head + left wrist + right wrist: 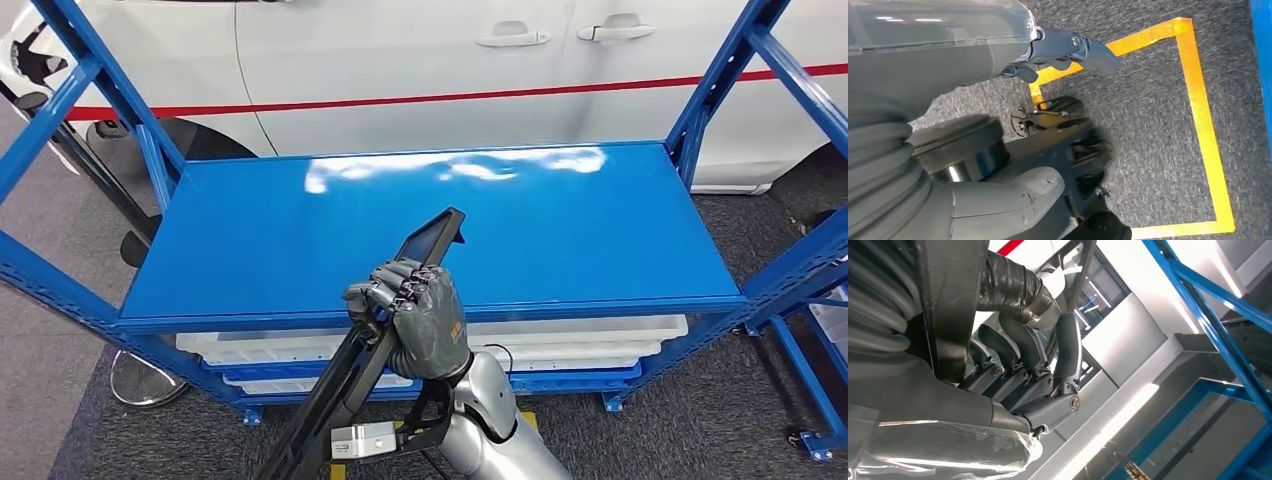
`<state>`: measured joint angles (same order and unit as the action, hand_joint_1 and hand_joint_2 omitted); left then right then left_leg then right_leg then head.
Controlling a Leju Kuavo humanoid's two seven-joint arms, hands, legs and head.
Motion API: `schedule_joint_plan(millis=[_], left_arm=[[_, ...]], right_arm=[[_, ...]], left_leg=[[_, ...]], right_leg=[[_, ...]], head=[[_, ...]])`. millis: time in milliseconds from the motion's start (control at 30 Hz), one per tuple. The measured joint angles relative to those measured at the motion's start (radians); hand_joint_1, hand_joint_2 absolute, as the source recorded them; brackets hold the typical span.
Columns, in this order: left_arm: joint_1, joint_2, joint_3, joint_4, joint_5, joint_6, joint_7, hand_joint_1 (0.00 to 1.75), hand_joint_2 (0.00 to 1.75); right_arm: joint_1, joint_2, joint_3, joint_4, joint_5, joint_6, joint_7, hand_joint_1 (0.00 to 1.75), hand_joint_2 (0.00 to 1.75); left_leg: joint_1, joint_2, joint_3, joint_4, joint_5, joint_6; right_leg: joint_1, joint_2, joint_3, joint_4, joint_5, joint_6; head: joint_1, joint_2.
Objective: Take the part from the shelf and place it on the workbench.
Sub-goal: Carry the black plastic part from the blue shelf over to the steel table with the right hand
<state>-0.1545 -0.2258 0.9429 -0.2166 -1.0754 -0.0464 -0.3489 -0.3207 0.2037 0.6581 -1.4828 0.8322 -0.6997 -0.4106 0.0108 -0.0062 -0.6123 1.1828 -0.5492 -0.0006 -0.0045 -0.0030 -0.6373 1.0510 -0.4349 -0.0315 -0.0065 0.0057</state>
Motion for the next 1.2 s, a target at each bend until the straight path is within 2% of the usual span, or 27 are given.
schedule_joint_plan(millis=[67,100,200,233,300,367,400,433,467,500,567,600,633,700,733,767,800,867,900,933,967,1000,1033,1067,1100,1133,1200], left_arm=[[-0.006,0.0,0.0,0.0,-0.005,-0.005,0.001,0.0,1.75],[-0.009,0.0,-0.001,0.0,-0.006,-0.007,0.001,0.0,1.75],[-0.012,0.0,-0.002,0.0,-0.01,-0.011,0.002,0.0,1.75],[-0.014,-0.001,-0.003,0.001,-0.012,-0.012,0.003,0.0,1.75],[-0.019,-0.002,-0.004,0.001,-0.014,-0.013,0.005,0.0,1.75],[-0.021,-0.003,-0.006,0.001,-0.014,-0.014,0.007,0.0,1.75],[-0.021,-0.003,-0.007,0.001,-0.014,-0.014,0.008,0.0,1.75],[-0.021,-0.003,-0.007,0.001,-0.014,-0.015,0.009,0.0,1.75],[-0.021,-0.003,-0.008,0.001,-0.014,-0.018,0.009,0.0,1.75],[-0.021,-0.004,-0.009,0.002,-0.015,-0.02,0.01,0.0,1.75],[-0.022,-0.006,-0.012,0.003,-0.019,-0.026,0.01,0.0,1.75],[-0.024,-0.008,-0.014,0.003,-0.022,-0.028,0.01,0.0,1.75],[-0.026,-0.009,-0.016,0.004,-0.024,-0.029,0.011,0.0,1.75],[-0.029,-0.011,-0.02,0.004,-0.028,-0.03,0.013,0.0,1.75],[-0.03,-0.012,-0.022,0.004,-0.031,-0.031,0.014,0.0,1.75],[-0.03,-0.013,-0.024,0.004,-0.033,-0.031,0.015,0.0,1.75],[-0.03,-0.013,-0.025,0.004,-0.035,-0.031,0.016,0.0,1.75],[-0.032,-0.014,-0.028,0.004,-0.037,-0.031,0.017,0.0,1.75],[-0.033,-0.014,-0.029,0.004,-0.038,-0.031,0.017,0.0,1.75],[-0.033,-0.014,-0.03,0.004,-0.038,-0.031,0.017,0.0,1.75],[-0.034,-0.014,-0.032,0.004,-0.039,-0.031,0.018,0.0,1.75],[-0.035,-0.014,-0.033,0.004,-0.04,-0.031,0.019,0.0,1.75],[-0.037,-0.014,-0.036,0.004,-0.041,-0.031,0.021,0.0,1.75],[-0.039,-0.014,-0.038,0.004,-0.042,-0.031,0.022,0.0,1.75],[-0.042,-0.014,-0.04,0.004,-0.043,-0.03,0.023,0.0,1.75],[-0.044,-0.014,-0.042,0.004,-0.044,-0.03,0.025,0.0,1.75],[-0.046,-0.014,-0.044,0.004,-0.046,-0.03,0.028,0.0,1.75]], right_arm=[[-0.011,0.0,0.004,0.0,0.003,0.0,0.015,1.75,1.75],[-0.019,0.0,0.005,0.0,0.004,0.0,0.022,1.75,1.75],[-0.042,0.0,0.006,0.003,0.002,0.0,0.044,1.75,1.75],[-0.052,-0.001,0.007,0.006,-0.001,0.0,0.054,1.75,1.75],[-0.076,-0.003,0.007,0.014,-0.007,0.0,0.071,1.75,1.75],[-0.093,-0.006,0.007,0.022,-0.009,0.0,0.084,1.75,1.75],[-0.097,-0.007,0.007,0.026,-0.006,0.0,0.093,1.75,1.75],[-0.101,-0.009,0.007,0.031,0.0,0.0,0.105,1.75,1.75],[-0.108,-0.009,0.007,0.037,0.008,0.0,0.119,1.75,1.75],[-0.119,-0.01,0.006,0.044,0.018,0.0,0.135,1.75,1.75],[-0.155,-0.01,0.001,0.062,0.03,0.0,0.161,1.75,1.75],[-0.175,-0.01,-0.004,0.073,0.031,0.0,0.171,1.75,1.75],[-0.196,-0.01,-0.011,0.086,0.03,0.0,0.178,1.75,1.75],[-0.227,-0.01,-0.026,0.112,0.025,0.0,0.186,1.75,1.75],[-0.238,-0.01,-0.032,0.123,0.023,0.0,0.187,1.75,1.75],[-0.246,-0.01,-0.037,0.131,0.021,0.0,0.187,1.75,1.75],[-0.252,-0.01,-0.041,0.138,0.02,0.0,0.187,1.75,1.75],[-0.257,-0.01,-0.047,0.148,0.019,0.0,0.187,1.75,1.75],[-0.257,-0.01,-0.049,0.154,0.02,0.0,0.186,1.75,1.75],[-0.256,-0.01,-0.051,0.158,0.023,0.0,0.183,1.75,1.75],[-0.255,-0.01,-0.054,0.163,0.028,0.0,0.179,1.75,1.75],[-0.253,-0.01,-0.058,0.166,0.032,0.0,0.174,1.75,1.75],[-0.252,-0.01,-0.063,0.167,0.037,0.0,0.169,1.75,1.75],[-0.251,-0.01,-0.069,0.168,0.04,0.0,0.164,1.75,1.75],[-0.25,-0.009,-0.074,0.168,0.044,0.0,0.16,1.75,1.75],[-0.249,-0.009,-0.078,0.168,0.047,0.0,0.157,1.75,1.75],[-0.243,-0.008,-0.086,0.169,0.051,0.0,0.148,1.75,1.75]], left_leg=[[-0.006,0.0,0.066,-0.123,0.039,0.012],[-0.009,0.0,0.078,-0.152,0.046,0.017],[-0.011,0.001,0.071,-0.167,0.066,0.031],[-0.009,0.003,0.068,-0.175,0.078,0.037],[-0.005,0.008,0.054,-0.184,0.101,0.048],[-0.007,0.01,0.03,-0.183,0.118,0.052],[-0.007,0.01,0.018,-0.18,0.124,0.052],[-0.008,0.011,0.005,-0.176,0.131,0.051],[-0.007,0.011,-0.007,-0.171,0.136,0.049],[-0.007,0.011,-0.02,-0.164,0.142,0.045],[-0.008,0.01,-0.042,-0.15,0.151,0.036],[-0.009,0.01,-0.048,-0.145,0.156,0.03],[-0.01,0.01,-0.052,-0.143,0.163,0.024],[-0.008,0.009,-0.058,-0.145,0.174,0.011],[-0.006,0.008,-0.065,-0.139,0.164,0.005],[-0.004,0.008,-0.076,-0.12,0.137,-0.001],[-0.002,0.008,-0.091,-0.079,0.092,-0.005],[0.0,0.008,-0.121,0.041,-0.002,-0.013],[0.001,0.008,-0.127,0.096,-0.025,-0.015],[0.001,0.008,-0.12,0.125,-0.024,-0.015],[0.001,0.008,-0.097,0.12,-0.004,-0.014],[0.0,0.008,-0.057,0.083,0.024,-0.01],[-0.001,0.007,-0.004,0.018,0.04,-0.005],[-0.003,0.007,0.05,-0.058,0.042,0.001],[-0.006,0.007,0.09,-0.117,0.036,0.007],[-0.01,0.006,0.113,-0.158,0.027,0.011],[-0.012,0.006,0.114,-0.18,0.035,0.02]], right_leg=[[0.003,0.0,-0.004,0.002,0.006,0.007],[0.003,0.0,-0.006,0.002,0.01,0.012],[0.0,0.001,-0.01,-0.003,0.023,0.033],[0.0,0.002,-0.015,0.003,0.012,0.039],[-0.001,0.004,-0.042,0.075,-0.062,0.046],[-0.002,0.004,-0.076,0.196,-0.147,0.051],[-0.004,0.003,-0.08,0.236,-0.163,0.054],[-0.006,0.003,-0.071,0.25,-0.162,0.056],[-0.008,0.003,-0.044,0.226,-0.143,0.057],[-0.01,0.003,0.0,0.173,-0.118,0.057],[-0.01,0.004,0.081,0.052,-0.098,0.052],[-0.008,0.005,0.101,0.015,-0.096,0.048],[-0.005,0.006,0.105,0.001,-0.098,0.042],[-0.003,0.005,0.092,-0.004,-0.081,0.026],[-0.004,0.003,0.085,-0.007,-0.07,0.016],[-0.005,0.001,0.075,-0.011,-0.058,0.008],[-0.007,0.0,0.063,-0.013,-0.045,0.001],[-0.005,-0.001,0.036,-0.012,-0.024,-0.003],[-0.004,-0.001,0.021,-0.012,-0.013,-0.004],[-0.003,-0.001,0.007,-0.01,-0.003,-0.003],[-0.002,-0.001,-0.008,-0.009,0.007,-0.002],[-0.002,-0.001,-0.021,-0.007,0.016,0.0],[-0.001,-0.001,-0.031,-0.005,0.025,0.002],[0.0,-0.001,-0.039,-0.004,0.033,0.006],[0.0,-0.001,-0.043,-0.004,0.041,0.011],[-0.001,-0.002,-0.045,-0.006,0.05,0.017],[-0.002,-0.003,-0.046,-0.015,0.068,0.029]], head=[[0.0,0.0],[0.0,0.0],[0.0,0.0],[0.001,0.0],[0.001,0.0],[0.001,0.0],[0.002,0.0],[0.001,0.0],[0.002,0.0],[0.001,0.0],[0.001,0.0],[0.001,0.0],[0.001,0.0],[0.001,0.0],[0.001,0.0],[0.001,0.0],[0.001,0.0],[0.001,0.0],[0.001,0.0],[0.001,0.0],[0.001,0.0],[0.001,0.0],[0.001,0.0],[0.001,0.0],[0.001,0.0],[0.001,0.0],[0.001,0.0]])
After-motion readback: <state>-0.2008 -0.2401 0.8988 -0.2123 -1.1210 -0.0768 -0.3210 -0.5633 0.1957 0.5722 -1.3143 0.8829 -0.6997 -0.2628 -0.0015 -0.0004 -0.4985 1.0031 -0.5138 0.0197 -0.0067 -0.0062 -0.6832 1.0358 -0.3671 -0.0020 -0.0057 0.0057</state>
